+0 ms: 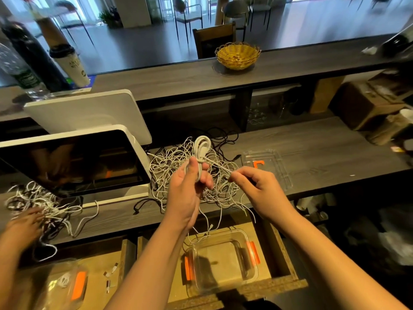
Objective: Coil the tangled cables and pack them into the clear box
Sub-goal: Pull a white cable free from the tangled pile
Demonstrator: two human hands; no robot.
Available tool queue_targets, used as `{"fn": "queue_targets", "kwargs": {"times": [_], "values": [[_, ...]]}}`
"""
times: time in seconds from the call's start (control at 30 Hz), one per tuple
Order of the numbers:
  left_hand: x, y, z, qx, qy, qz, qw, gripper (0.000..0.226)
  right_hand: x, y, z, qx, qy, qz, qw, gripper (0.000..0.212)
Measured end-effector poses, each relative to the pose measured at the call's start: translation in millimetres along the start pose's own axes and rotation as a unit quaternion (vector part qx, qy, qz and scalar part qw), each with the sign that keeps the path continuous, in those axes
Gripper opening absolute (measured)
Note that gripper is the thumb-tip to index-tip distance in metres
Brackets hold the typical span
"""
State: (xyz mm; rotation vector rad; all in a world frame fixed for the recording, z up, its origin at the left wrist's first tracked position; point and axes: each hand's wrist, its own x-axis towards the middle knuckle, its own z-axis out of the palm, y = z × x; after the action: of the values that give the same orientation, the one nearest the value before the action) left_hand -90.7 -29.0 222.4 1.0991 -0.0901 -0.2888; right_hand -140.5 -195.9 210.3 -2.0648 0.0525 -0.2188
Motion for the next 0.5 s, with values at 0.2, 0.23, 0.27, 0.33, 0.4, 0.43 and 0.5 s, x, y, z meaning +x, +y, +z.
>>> {"fn": "queue_targets", "kwargs": {"times": [0.2, 0.23, 0.27, 0.33, 0.4, 0.43, 0.5], "values": [[5, -15, -14, 0.211, 0.130, 0.031, 0.968, 0.030, -12, -8, 9, -0.002, -0.028, 0.012, 1.000, 0.019], [5, -18, -14, 0.233, 0.138, 0.029, 0.962, 0.027, -12, -10, 7, -0.008, -0.034, 0.005, 0.999, 0.019], [4, -21, -14, 0.254, 0.138, 0.029, 0.957, 0.023, -12, -13, 5, -0.013, -0.042, -0.004, 0.999, 0.020], [3, -23, -12, 0.302, 0.125, 0.031, 0.944, 0.017, -10, -20, 0, -0.040, -0.071, -0.027, 0.996, 0.020], [2, -22, -9, 0.344, 0.090, 0.035, 0.934, 0.011, -6, -28, -6, -0.063, -0.104, -0.051, 0.991, 0.020], [2, -21, -8, 0.364, 0.055, 0.028, 0.929, 0.006, -4, -32, -10, -0.057, -0.115, -0.059, 0.990, 0.020], [1, -19, -7, 0.398, -0.045, -0.005, 0.916, 0.015, 3, -37, -19, -0.047, -0.120, -0.069, 0.989, 0.016]]}}
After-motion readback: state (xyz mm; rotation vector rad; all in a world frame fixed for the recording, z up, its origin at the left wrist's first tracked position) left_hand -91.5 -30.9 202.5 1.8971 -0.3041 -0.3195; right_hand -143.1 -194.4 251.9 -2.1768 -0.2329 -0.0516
